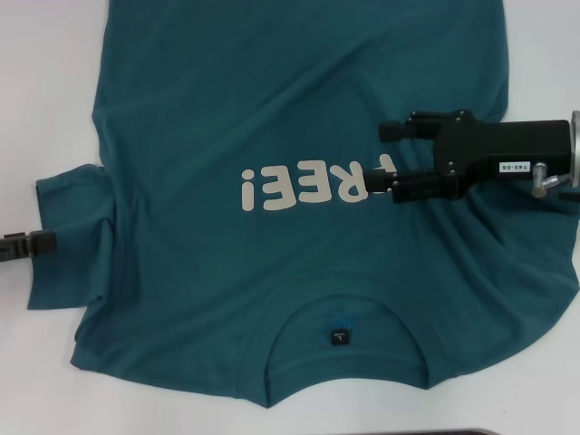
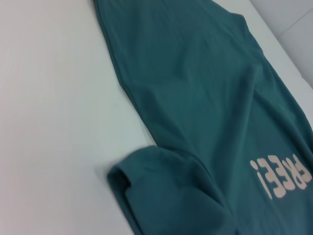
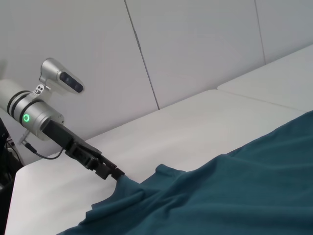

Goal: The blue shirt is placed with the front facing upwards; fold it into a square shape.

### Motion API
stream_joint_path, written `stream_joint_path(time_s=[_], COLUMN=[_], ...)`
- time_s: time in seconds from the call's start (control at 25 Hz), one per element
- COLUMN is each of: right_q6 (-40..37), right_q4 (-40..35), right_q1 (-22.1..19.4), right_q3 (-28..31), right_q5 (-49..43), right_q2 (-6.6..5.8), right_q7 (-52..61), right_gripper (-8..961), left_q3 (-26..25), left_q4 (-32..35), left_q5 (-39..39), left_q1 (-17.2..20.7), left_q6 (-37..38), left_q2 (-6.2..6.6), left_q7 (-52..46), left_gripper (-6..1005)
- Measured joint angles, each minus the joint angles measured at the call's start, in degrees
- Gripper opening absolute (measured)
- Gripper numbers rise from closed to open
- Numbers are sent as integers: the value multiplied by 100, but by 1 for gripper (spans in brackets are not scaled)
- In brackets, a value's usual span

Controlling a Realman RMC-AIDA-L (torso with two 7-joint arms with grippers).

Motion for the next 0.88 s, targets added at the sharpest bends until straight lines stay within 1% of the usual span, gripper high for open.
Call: stream_joint_path(time_s=[0.16, 0.32, 0.64, 0.88], right_q6=[-15, -20, -27, -26], right_q4=[-1, -2, -1, 8], right_q1=[0, 0, 0, 0], right_q3=[3, 9, 8, 8], right_q5=[0, 0, -1, 0], right_q2=[-9, -9, -8, -8], right_q7=[-7, -9, -11, -14], right_gripper=[916, 916, 916, 916], left_q3=[4, -9, 13, 15], left_q4=[6, -23, -68, -80], left_q5=[169, 284, 289, 289], left_q1=[-34, -51, -126, -190], left_q6=[-31, -51, 7, 20], left_q2=[-39, -113, -164, -170], left_q7=[0, -3, -4, -10], left_gripper=[827, 827, 828, 769])
